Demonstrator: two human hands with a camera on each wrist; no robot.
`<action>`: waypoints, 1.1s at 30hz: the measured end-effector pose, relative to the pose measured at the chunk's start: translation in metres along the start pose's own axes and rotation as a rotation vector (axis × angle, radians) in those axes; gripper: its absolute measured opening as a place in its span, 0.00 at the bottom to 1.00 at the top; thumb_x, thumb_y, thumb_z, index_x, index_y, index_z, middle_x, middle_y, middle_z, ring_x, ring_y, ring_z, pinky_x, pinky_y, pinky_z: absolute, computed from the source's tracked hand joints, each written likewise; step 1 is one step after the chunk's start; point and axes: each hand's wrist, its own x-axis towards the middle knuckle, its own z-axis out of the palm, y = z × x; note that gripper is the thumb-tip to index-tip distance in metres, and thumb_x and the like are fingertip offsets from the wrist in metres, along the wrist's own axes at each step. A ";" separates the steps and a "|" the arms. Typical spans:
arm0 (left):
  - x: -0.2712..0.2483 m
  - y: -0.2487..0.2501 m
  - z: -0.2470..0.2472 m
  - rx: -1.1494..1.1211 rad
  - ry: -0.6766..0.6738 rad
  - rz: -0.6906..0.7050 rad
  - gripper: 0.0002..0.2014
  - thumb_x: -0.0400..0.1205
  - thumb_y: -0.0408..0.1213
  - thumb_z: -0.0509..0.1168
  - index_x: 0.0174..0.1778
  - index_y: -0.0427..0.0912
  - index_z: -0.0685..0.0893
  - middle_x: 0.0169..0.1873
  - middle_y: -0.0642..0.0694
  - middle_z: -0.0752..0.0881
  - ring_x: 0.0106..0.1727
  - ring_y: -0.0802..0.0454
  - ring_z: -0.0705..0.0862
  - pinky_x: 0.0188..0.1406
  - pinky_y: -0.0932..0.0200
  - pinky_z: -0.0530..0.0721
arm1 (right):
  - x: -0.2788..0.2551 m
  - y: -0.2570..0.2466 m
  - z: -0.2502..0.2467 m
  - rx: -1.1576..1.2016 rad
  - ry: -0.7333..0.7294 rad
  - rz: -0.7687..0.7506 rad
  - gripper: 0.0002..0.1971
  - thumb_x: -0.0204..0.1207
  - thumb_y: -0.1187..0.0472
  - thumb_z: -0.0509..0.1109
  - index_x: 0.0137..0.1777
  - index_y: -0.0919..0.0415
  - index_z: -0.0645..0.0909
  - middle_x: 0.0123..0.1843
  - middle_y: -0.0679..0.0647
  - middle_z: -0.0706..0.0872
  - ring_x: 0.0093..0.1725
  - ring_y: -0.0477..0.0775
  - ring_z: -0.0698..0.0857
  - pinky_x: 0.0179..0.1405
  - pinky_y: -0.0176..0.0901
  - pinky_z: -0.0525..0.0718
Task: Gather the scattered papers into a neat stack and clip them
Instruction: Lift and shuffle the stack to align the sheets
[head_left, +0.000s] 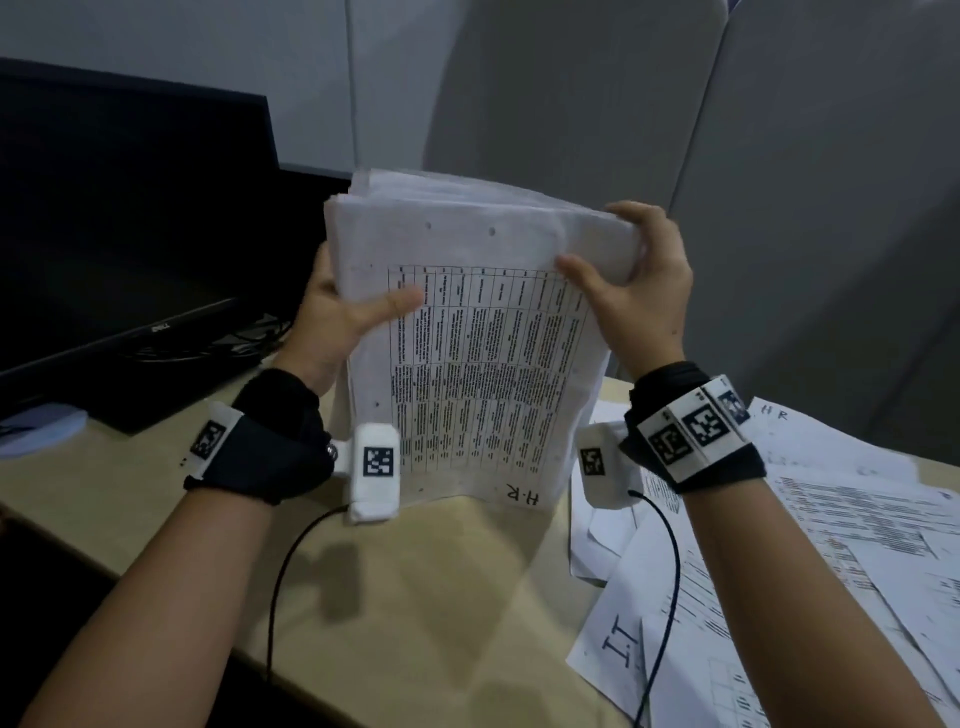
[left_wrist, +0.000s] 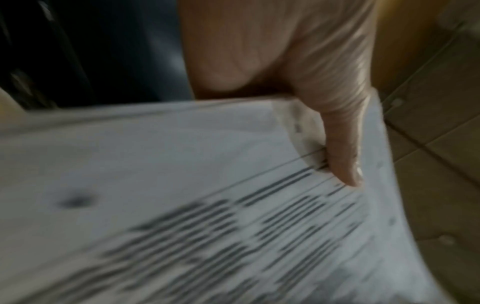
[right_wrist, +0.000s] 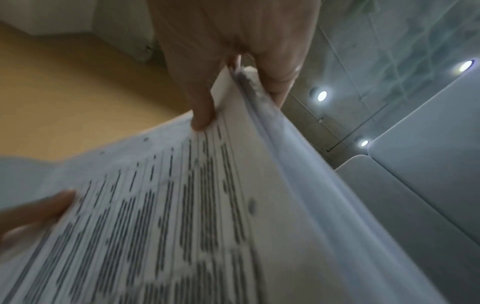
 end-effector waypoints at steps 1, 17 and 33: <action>-0.003 -0.011 -0.001 0.028 -0.008 -0.056 0.45 0.57 0.40 0.82 0.71 0.41 0.73 0.61 0.46 0.85 0.60 0.51 0.86 0.57 0.54 0.86 | -0.005 0.003 0.001 0.075 -0.001 0.013 0.32 0.63 0.57 0.81 0.67 0.55 0.72 0.60 0.51 0.76 0.58 0.52 0.81 0.55 0.42 0.86; -0.031 -0.077 -0.004 0.020 0.054 -0.296 0.35 0.60 0.47 0.80 0.64 0.44 0.79 0.54 0.50 0.88 0.53 0.56 0.87 0.59 0.51 0.83 | -0.054 0.072 0.027 0.430 -0.366 0.695 0.34 0.60 0.61 0.80 0.67 0.67 0.73 0.55 0.56 0.86 0.53 0.56 0.86 0.55 0.51 0.86; -0.028 -0.078 0.008 -0.190 0.207 -0.293 0.15 0.78 0.33 0.69 0.60 0.40 0.83 0.57 0.42 0.88 0.59 0.42 0.86 0.64 0.41 0.80 | -0.074 0.090 0.025 0.305 -0.438 0.744 0.27 0.63 0.66 0.80 0.63 0.65 0.76 0.58 0.59 0.86 0.56 0.59 0.86 0.54 0.53 0.86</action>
